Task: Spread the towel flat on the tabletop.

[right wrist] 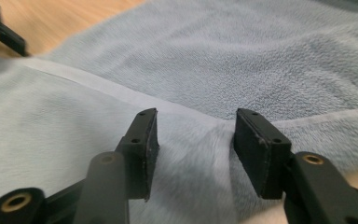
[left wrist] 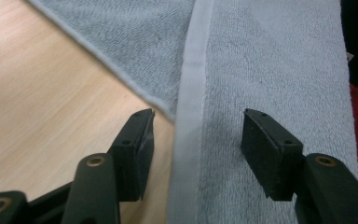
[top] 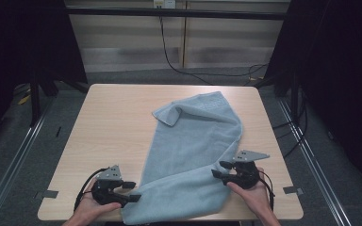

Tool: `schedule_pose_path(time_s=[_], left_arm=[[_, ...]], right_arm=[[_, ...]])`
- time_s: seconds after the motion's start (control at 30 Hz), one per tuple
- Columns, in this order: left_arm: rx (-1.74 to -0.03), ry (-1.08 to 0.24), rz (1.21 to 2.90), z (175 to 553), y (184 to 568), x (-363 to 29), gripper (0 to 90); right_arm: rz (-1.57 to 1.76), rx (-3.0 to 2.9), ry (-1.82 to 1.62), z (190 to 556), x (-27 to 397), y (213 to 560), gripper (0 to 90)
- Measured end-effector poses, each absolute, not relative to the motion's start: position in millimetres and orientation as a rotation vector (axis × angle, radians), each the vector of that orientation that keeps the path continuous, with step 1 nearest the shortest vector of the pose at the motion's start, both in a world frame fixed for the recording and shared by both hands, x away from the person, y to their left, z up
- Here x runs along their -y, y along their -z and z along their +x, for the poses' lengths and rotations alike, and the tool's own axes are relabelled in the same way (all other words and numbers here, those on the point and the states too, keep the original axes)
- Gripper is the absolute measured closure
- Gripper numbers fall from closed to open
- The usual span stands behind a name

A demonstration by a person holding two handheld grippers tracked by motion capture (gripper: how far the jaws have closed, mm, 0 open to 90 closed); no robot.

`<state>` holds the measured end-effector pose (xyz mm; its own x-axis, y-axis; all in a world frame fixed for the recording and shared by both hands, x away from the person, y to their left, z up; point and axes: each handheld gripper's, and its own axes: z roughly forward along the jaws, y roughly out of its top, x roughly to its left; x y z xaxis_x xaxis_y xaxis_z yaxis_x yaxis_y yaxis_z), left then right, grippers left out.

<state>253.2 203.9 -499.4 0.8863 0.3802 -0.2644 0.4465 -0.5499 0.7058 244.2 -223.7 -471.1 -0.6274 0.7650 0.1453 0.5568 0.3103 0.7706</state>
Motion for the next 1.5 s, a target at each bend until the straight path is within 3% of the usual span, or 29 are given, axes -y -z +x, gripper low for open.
schedule_pose_path(time_s=[0.03, 0.17, 0.3, 0.37, 0.57, 0.77, 1.0, 1.07, 1.13, 1.23, 1.5], left_arm=[[-0.573, 0.082, 2.226, 251.3, 499.0, -201.1, 47.5], [-0.503, 0.078, 2.257, 247.1, 498.8, -197.6, 75.5], [-0.523, 0.094, 2.23, 248.3, 497.1, -201.0, 82.8], [-0.54, 0.114, 2.161, 249.7, 491.8, -206.9, 83.3], [-0.512, 0.084, 2.024, 244.0, 469.0, -221.6, 84.6], [-0.45, 0.112, 1.989, 220.0, 458.0, -222.4, 84.7], [-0.382, 0.241, 2.068, 191.7, 468.8, -213.1, 82.1], [-0.371, 0.257, 2.086, 189.1, 471.1, -209.2, 81.7], [-0.357, 0.28, 2.07, 189.8, 469.4, -206.4, 74.8], [-0.364, 0.28, 2.013, 195.6, 461.6, -208.0, 68.6], [-0.485, 0.171, 2.029, 248.0, 462.9, -201.9, 63.5]], right_arm=[[1.204, -2.343, -1.191, 248.8, 221.6, 474.5, 47.5], [1.234, -2.374, -1.127, 260.7, 217.6, 485.6, 48.3], [1.199, -2.395, -1.108, 253.5, 214.4, 489.1, 85.5], [1.21, -2.348, -1.15, 246.9, 215.8, 481.4, 86.5], [1.167, -2.235, -1.372, 220.2, 228.6, 444.6, 86.2], [1.091, -2.236, -1.411, 179.7, 235.0, 426.8, 85.5], [1.072, -2.352, -1.419, 137.5, 246.1, 441.8, 76.1], [1.076, -2.387, -1.389, 129.8, 247.2, 445.9, 67.6], [1.091, -2.368, -1.413, 128.9, 251.9, 444.4, 58.6], [1.116, -2.303, -1.436, 133.5, 260.0, 436.3, 55.1], [1.198, -2.322, -1.339, 179.4, 256.6, 460.0, 55.4]])
